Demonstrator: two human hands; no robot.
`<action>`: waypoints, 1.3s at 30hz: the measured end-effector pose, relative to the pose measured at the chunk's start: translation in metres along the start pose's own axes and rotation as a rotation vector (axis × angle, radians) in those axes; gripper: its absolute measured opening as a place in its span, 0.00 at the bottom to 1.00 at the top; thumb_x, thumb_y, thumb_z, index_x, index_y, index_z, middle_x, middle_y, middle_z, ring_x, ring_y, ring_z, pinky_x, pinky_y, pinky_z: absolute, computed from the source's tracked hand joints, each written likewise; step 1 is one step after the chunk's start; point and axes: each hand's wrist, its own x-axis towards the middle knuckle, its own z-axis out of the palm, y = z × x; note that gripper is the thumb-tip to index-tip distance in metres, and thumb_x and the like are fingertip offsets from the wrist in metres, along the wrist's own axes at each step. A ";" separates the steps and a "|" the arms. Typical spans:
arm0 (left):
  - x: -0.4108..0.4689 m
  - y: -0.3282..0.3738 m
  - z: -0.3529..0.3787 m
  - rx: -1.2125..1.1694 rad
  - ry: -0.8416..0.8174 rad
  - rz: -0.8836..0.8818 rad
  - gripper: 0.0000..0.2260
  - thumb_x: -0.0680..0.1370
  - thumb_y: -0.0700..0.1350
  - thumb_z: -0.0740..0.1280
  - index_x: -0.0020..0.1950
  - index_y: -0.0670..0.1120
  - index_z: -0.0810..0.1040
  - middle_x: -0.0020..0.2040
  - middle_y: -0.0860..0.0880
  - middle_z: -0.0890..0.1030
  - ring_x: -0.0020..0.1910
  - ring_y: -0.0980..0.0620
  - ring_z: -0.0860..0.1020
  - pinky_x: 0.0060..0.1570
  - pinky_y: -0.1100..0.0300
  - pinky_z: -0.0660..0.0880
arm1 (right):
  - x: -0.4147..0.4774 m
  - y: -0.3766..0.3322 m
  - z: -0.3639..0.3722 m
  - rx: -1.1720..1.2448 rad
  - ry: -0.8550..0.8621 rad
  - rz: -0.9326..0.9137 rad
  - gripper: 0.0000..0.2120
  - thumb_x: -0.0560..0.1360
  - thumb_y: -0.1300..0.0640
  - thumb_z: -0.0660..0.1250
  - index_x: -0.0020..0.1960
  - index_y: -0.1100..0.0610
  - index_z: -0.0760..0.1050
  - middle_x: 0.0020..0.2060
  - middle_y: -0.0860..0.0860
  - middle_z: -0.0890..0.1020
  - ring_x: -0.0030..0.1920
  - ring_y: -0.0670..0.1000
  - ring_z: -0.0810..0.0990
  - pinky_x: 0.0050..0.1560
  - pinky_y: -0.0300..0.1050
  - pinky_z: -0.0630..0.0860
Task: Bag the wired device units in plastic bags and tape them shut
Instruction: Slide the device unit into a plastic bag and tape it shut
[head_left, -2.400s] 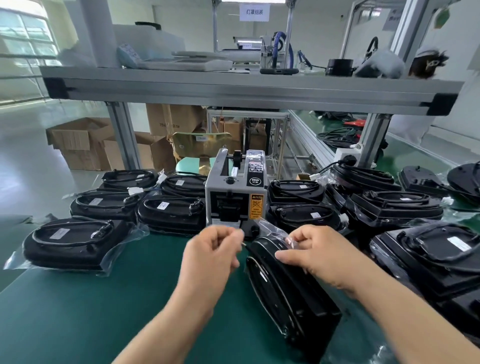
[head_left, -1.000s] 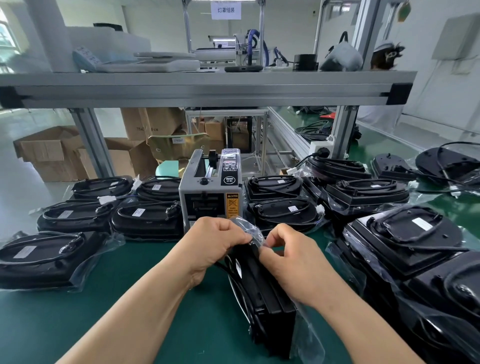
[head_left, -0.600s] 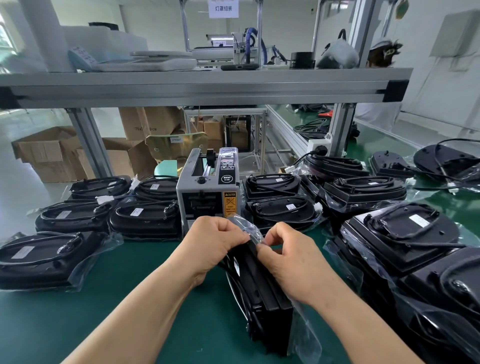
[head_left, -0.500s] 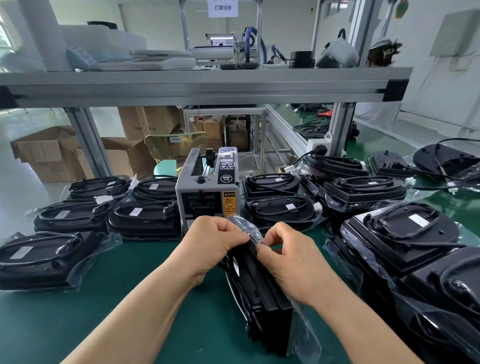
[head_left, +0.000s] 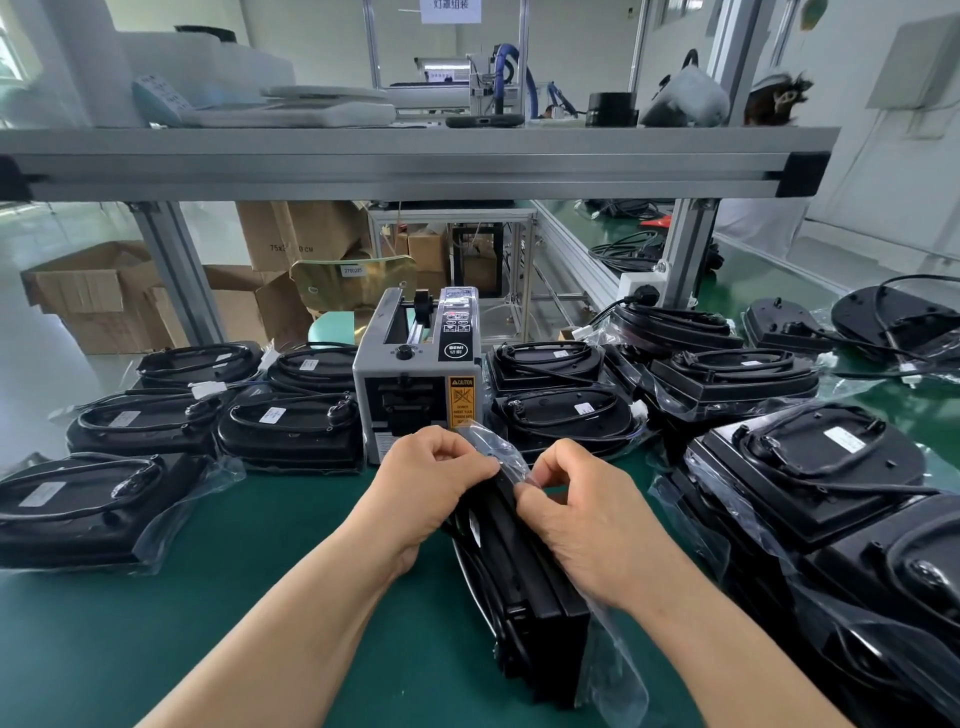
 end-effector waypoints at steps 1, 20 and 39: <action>0.001 -0.001 0.001 -0.008 0.011 -0.011 0.06 0.70 0.45 0.77 0.40 0.47 0.80 0.32 0.54 0.80 0.26 0.62 0.75 0.26 0.69 0.70 | 0.000 0.000 0.000 -0.002 -0.001 0.000 0.09 0.73 0.45 0.68 0.42 0.49 0.73 0.30 0.47 0.82 0.25 0.40 0.73 0.28 0.34 0.71; -0.009 -0.003 -0.012 -0.016 0.019 0.068 0.06 0.77 0.44 0.71 0.41 0.51 0.86 0.32 0.56 0.81 0.30 0.61 0.75 0.38 0.63 0.76 | -0.004 -0.001 0.003 0.104 0.006 0.005 0.24 0.60 0.31 0.61 0.41 0.51 0.73 0.29 0.48 0.82 0.25 0.42 0.72 0.30 0.38 0.72; -0.007 0.000 -0.014 0.347 -0.070 0.346 0.11 0.75 0.44 0.74 0.41 0.61 0.81 0.37 0.63 0.78 0.33 0.65 0.73 0.35 0.72 0.68 | -0.004 0.001 0.006 0.115 0.008 -0.043 0.21 0.62 0.34 0.62 0.41 0.51 0.72 0.22 0.44 0.76 0.22 0.42 0.67 0.24 0.34 0.64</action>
